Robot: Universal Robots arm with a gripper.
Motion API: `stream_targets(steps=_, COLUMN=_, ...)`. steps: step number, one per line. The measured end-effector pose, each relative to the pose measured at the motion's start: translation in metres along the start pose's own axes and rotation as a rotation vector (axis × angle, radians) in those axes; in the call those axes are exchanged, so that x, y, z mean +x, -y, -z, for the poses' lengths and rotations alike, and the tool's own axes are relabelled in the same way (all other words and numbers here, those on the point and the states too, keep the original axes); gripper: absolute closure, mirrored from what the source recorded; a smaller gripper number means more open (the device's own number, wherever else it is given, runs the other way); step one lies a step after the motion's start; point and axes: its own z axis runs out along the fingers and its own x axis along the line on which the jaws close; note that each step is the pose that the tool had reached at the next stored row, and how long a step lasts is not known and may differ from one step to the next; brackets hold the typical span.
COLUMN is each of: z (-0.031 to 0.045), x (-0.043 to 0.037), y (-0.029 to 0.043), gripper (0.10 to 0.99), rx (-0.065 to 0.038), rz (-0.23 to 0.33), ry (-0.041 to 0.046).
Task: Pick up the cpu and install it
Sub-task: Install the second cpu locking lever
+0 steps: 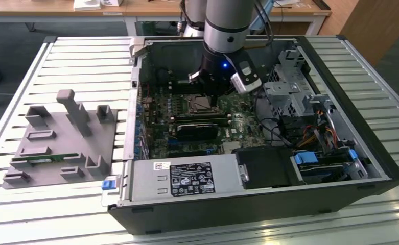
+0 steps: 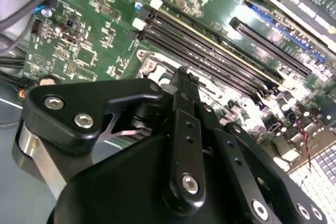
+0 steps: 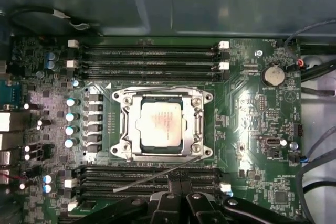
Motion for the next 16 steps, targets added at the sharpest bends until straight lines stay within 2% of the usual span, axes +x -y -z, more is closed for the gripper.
stream_targets(steps=5, z=-0.0018, x=0.0048, y=0.0022, gripper=0.980, rx=-0.001, rz=0.000, ry=-0.0002)
stream_targets(steps=13, z=-0.0050, x=0.0168, y=0.0051, gripper=0.980, rx=-0.023, rz=0.000, ry=-0.0002)
stream_targets(steps=16, z=-0.0064, x=0.0196, y=0.0052, gripper=0.980, rx=-0.024, rz=0.000, ry=-0.0003)
